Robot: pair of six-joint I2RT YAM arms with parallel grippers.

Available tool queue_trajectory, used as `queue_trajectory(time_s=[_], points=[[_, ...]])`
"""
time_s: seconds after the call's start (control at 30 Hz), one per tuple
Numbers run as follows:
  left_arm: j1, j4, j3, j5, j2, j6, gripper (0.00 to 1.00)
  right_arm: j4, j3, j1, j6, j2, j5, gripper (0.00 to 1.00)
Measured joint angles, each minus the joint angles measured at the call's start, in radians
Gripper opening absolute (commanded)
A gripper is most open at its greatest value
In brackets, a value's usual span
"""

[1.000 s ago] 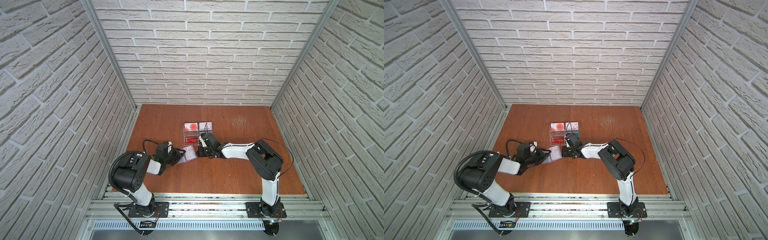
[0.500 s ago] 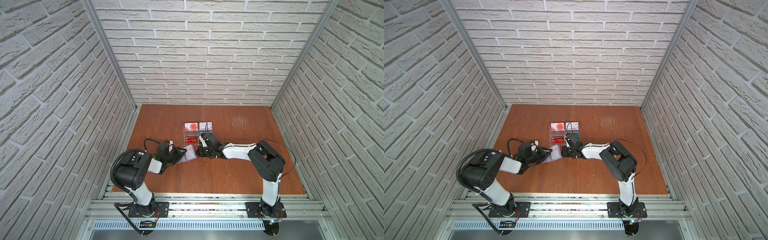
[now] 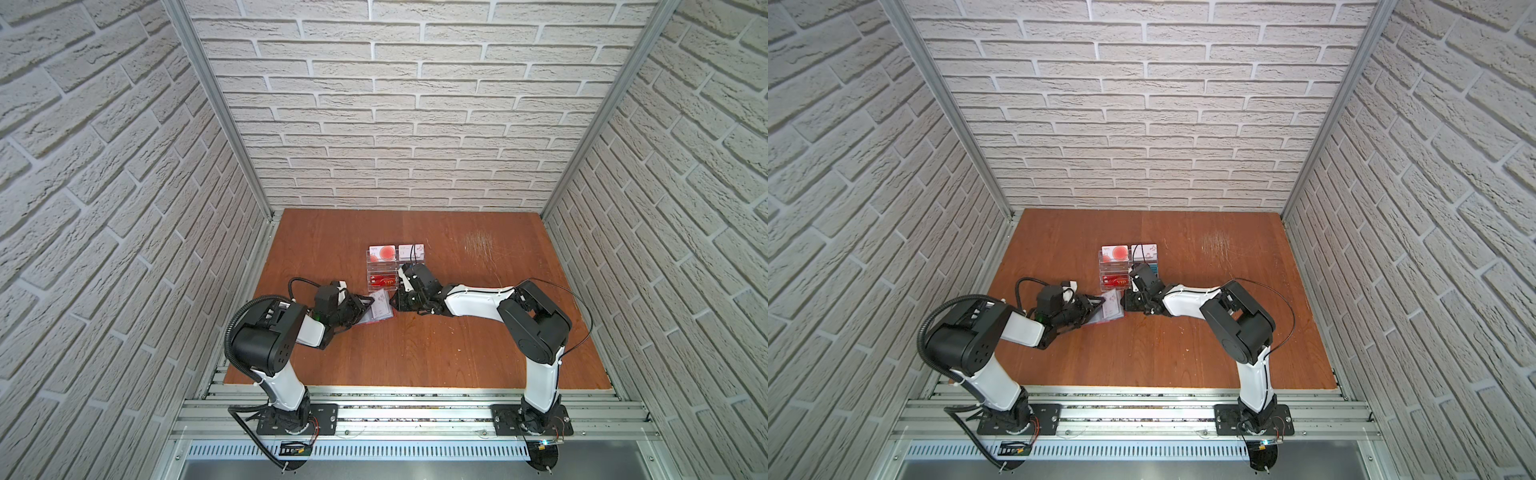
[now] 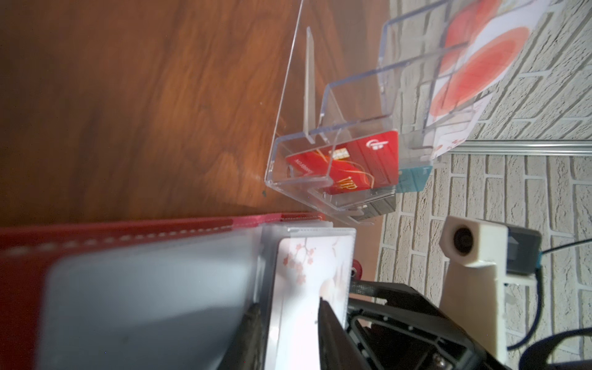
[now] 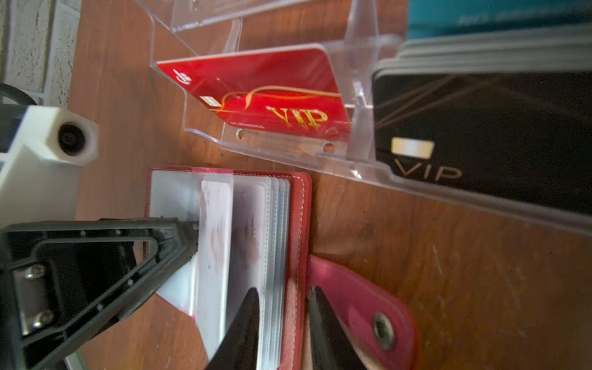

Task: Take the credit cards out of the card holder

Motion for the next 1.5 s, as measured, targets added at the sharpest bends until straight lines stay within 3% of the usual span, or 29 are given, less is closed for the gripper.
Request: queue_trajectory(time_s=[0.33,0.8,1.5], points=[[0.000,0.029,-0.001,0.006,0.011,-0.003,0.34,0.020,0.000,-0.003,0.026,0.000,-0.007,0.33],[0.000,0.094,-0.002,0.035,0.040,-0.009,0.36,0.059,0.015,-0.008,0.049,0.048,-0.045,0.09],[0.009,0.161,-0.032,0.085,0.047,-0.018,0.37,0.103,0.002,-0.016,0.075,0.055,-0.055,0.06]])
